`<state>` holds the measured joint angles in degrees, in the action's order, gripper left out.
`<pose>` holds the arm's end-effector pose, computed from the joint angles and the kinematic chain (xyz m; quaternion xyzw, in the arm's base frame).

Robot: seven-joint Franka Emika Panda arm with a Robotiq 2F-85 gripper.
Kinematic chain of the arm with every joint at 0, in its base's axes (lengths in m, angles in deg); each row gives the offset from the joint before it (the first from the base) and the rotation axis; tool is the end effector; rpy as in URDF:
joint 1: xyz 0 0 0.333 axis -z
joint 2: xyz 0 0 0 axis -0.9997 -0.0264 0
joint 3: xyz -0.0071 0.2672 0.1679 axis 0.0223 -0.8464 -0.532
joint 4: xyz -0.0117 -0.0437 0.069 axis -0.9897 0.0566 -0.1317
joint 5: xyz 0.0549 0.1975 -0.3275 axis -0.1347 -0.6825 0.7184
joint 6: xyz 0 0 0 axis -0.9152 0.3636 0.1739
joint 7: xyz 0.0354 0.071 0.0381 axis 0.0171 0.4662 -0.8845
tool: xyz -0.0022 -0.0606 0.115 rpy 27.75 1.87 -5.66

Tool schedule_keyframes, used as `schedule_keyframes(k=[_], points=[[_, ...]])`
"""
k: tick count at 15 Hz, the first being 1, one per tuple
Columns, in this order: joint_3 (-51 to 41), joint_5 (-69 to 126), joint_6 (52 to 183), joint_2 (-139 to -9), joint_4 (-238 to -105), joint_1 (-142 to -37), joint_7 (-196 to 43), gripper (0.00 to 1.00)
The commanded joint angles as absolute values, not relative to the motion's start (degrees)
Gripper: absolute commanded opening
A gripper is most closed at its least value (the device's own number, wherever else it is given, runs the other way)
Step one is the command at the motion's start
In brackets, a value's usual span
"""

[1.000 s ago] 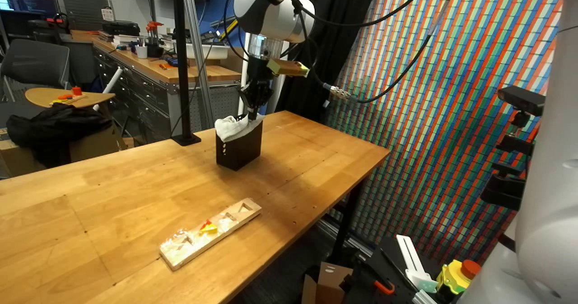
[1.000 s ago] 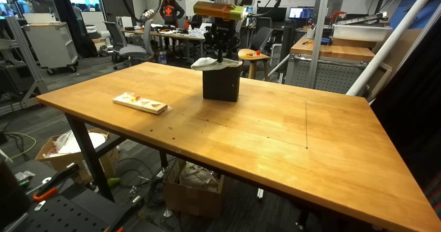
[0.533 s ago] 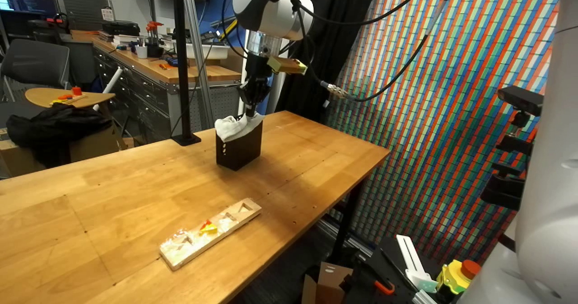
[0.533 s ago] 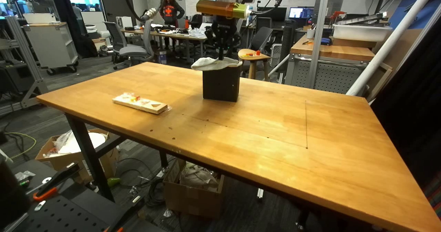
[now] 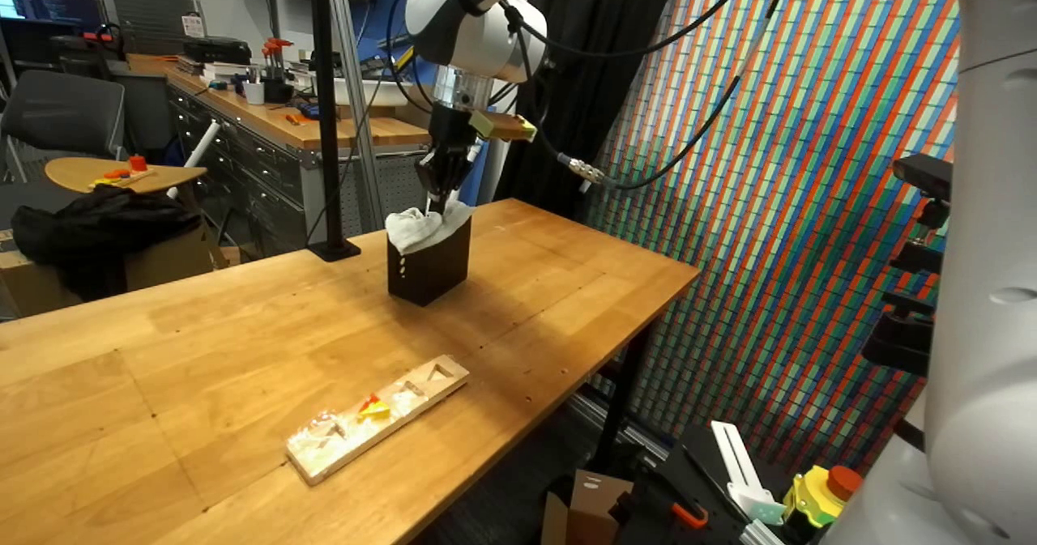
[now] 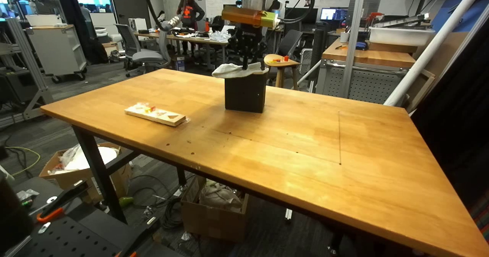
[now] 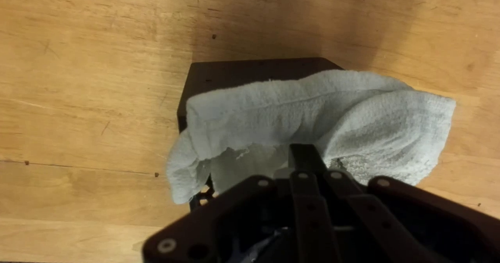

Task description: Place the white towel inside the black basket

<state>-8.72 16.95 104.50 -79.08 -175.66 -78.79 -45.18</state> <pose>0.6513 -0.1042 0.3695 -0.9913 -0.1116 -0.0497 0.0500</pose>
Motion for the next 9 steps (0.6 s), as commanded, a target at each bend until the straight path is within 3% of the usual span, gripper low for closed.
schedule_keyframes(k=[1,9], points=[[-9.61,15.53,102.64,-81.68,-172.15,-77.96,-43.32,0.02],[-10.40,15.56,100.38,-85.18,-169.50,-77.79,-42.83,0.02]])
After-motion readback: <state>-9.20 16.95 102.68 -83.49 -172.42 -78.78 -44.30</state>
